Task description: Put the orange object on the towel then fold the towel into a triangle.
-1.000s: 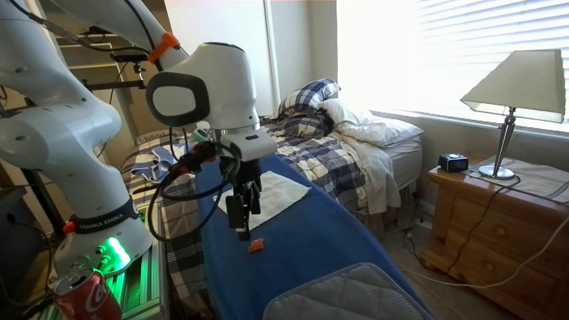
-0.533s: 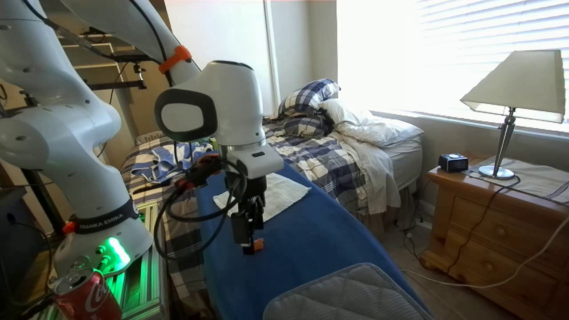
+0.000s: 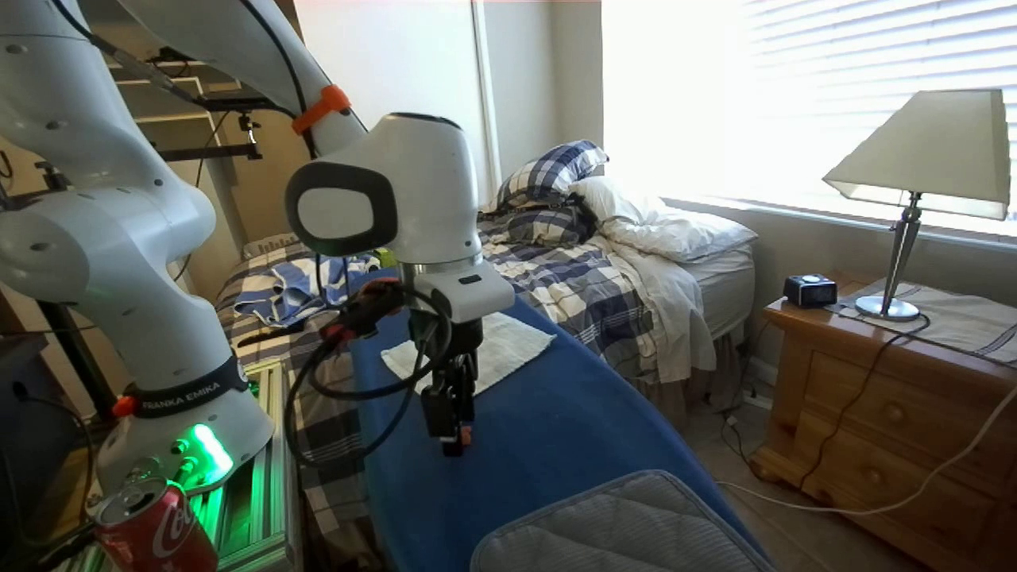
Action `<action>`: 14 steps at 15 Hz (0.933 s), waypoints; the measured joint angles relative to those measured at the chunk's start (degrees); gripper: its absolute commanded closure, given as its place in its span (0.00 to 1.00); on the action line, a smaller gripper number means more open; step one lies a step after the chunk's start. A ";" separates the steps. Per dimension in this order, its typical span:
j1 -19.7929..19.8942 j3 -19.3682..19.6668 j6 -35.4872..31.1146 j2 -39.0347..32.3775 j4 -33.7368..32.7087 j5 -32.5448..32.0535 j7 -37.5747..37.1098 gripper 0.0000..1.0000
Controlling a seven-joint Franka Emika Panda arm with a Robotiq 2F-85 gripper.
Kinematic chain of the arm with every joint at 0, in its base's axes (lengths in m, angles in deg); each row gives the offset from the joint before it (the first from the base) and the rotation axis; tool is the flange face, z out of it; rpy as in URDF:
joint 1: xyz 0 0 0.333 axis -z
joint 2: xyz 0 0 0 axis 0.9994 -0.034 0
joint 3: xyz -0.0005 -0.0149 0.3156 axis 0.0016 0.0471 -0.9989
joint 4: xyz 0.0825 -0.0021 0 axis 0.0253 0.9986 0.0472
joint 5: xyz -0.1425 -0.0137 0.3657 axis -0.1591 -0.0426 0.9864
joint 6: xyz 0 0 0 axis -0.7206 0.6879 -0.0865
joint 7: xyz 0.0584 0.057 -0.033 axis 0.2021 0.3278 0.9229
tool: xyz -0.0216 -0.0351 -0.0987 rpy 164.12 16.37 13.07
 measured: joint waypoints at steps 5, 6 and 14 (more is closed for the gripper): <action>-0.31 0.00 0.00 -0.02 -0.16 0.00 0.00 0.49; -0.36 0.01 0.00 -0.02 -0.16 0.00 0.00 0.49; -0.56 0.02 0.00 -0.02 -0.16 0.03 0.00 0.62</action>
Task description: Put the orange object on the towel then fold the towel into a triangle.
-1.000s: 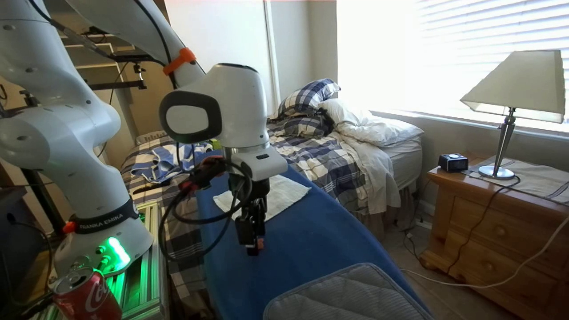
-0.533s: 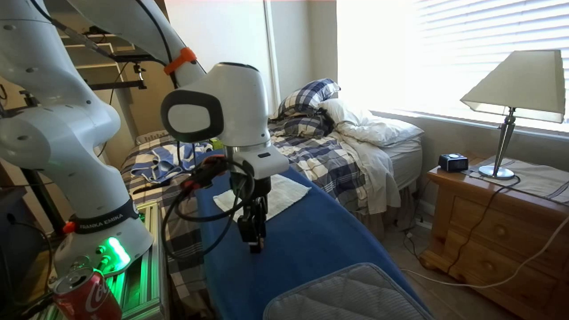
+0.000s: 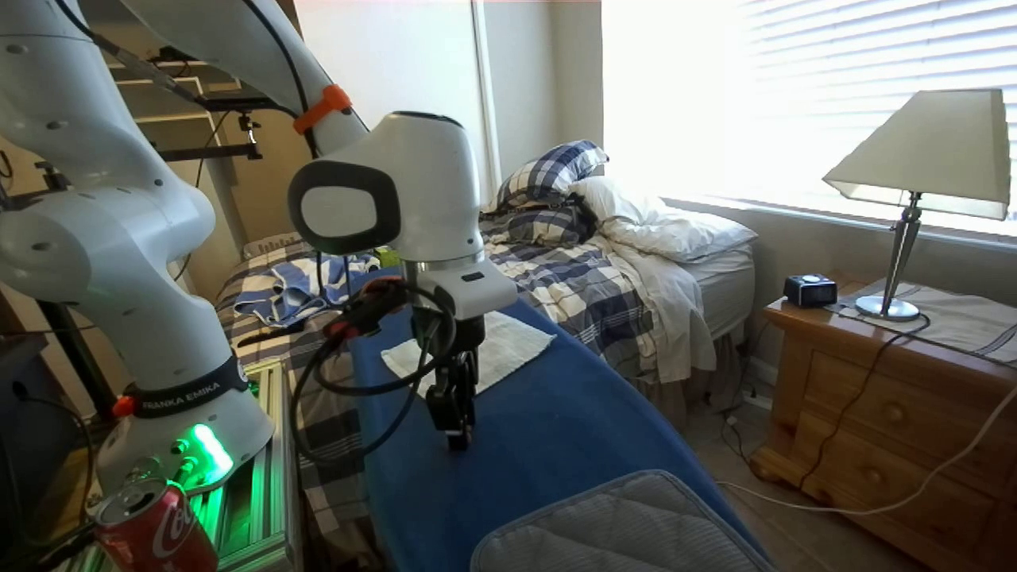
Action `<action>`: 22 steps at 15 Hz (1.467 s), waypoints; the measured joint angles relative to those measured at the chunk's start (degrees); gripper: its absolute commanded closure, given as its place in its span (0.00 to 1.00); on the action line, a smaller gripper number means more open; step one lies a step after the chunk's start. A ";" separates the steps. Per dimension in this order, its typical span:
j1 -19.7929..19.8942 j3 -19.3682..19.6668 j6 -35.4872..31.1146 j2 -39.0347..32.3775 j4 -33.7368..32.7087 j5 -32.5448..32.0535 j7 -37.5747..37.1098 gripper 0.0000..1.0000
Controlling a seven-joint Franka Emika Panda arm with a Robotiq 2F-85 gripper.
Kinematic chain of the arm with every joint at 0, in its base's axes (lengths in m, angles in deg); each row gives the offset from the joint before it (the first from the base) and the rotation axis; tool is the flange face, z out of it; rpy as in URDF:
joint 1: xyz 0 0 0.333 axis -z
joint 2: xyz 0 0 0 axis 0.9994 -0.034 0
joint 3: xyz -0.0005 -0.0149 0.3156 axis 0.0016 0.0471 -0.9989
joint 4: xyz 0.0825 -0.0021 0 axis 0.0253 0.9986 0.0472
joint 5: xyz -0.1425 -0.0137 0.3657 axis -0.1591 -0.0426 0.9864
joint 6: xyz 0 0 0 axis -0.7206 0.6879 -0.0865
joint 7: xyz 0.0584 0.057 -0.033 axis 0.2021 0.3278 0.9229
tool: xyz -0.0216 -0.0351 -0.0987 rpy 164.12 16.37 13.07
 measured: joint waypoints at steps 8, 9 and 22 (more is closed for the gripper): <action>-0.16 0.00 0.00 0.00 0.00 0.00 0.01 0.63; -0.20 0.00 0.00 0.00 -0.01 0.00 0.01 0.63; -2.20 -0.05 0.08 0.03 -1.56 0.00 0.01 0.30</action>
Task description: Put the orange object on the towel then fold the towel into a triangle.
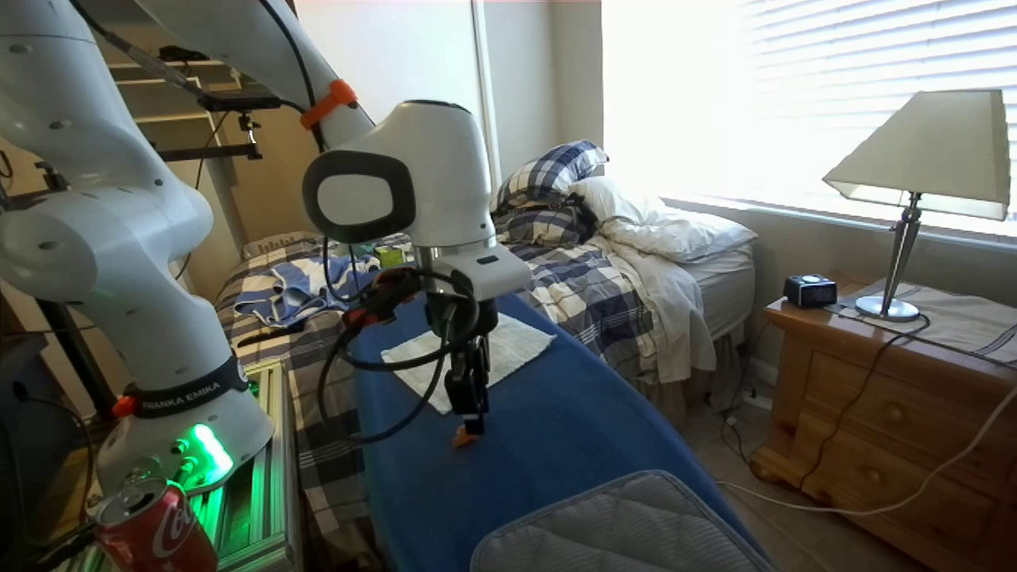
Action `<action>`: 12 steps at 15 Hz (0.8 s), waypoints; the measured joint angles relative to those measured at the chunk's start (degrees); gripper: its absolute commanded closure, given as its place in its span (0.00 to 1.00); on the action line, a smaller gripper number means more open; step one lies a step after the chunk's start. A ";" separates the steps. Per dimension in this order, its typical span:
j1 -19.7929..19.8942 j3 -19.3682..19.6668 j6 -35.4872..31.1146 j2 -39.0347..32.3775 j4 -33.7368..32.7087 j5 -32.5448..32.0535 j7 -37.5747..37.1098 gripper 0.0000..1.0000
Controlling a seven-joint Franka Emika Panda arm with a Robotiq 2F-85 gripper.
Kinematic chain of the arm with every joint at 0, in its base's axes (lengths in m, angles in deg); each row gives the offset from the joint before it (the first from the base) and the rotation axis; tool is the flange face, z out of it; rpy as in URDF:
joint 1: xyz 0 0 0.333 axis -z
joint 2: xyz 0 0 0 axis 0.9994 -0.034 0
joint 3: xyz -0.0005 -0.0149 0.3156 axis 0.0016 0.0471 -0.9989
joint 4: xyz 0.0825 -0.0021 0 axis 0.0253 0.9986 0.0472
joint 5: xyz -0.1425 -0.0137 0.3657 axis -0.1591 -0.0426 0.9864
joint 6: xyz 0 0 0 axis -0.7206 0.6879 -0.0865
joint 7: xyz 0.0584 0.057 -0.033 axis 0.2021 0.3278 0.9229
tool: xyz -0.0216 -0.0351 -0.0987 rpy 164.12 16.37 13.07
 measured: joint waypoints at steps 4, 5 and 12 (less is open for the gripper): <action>-0.07 0.00 0.17 -0.03 0.00 0.00 0.00 0.31; -0.06 0.01 0.29 -0.04 0.00 0.00 0.00 0.35; -0.05 0.19 1.16 -0.55 0.19 0.00 0.00 0.47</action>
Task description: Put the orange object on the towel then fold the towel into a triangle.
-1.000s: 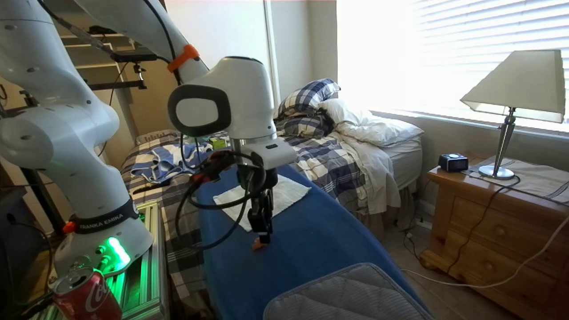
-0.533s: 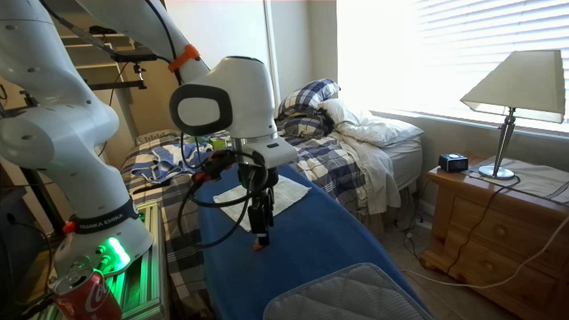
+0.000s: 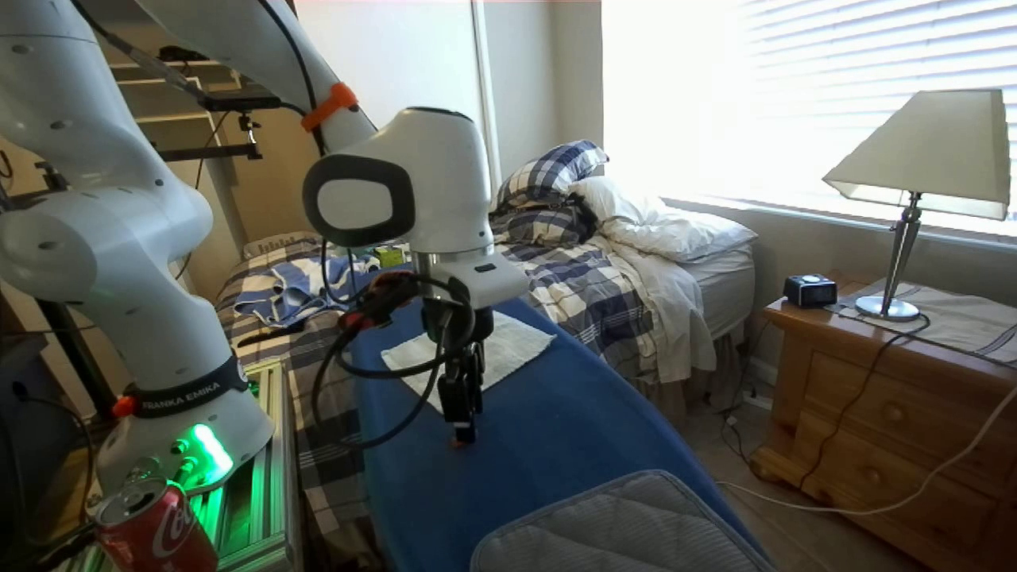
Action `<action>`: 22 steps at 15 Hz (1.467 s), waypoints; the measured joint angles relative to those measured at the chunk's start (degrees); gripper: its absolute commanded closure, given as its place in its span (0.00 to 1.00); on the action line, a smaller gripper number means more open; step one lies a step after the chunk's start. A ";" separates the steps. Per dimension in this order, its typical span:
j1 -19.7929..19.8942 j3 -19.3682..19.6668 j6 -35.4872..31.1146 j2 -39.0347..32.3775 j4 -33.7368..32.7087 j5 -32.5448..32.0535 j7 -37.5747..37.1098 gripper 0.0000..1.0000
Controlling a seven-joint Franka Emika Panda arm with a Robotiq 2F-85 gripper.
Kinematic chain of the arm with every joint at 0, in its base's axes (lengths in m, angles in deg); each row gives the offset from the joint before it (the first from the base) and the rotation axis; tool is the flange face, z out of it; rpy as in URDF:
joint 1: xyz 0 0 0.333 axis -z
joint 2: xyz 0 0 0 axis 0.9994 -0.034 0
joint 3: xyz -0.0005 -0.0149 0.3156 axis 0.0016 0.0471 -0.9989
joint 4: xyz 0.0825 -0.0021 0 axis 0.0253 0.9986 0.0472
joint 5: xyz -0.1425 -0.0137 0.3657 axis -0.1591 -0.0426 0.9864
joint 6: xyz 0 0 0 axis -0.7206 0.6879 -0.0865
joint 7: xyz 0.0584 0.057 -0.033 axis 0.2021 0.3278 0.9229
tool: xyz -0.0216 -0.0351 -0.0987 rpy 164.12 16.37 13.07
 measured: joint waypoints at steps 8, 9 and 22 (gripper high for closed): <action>0.03 0.61 0.06 -0.32 0.12 0.00 0.00 0.59; 0.03 0.65 0.06 -0.32 0.12 0.00 0.00 0.60; 0.05 1.04 0.07 -0.32 0.11 -0.09 0.00 0.76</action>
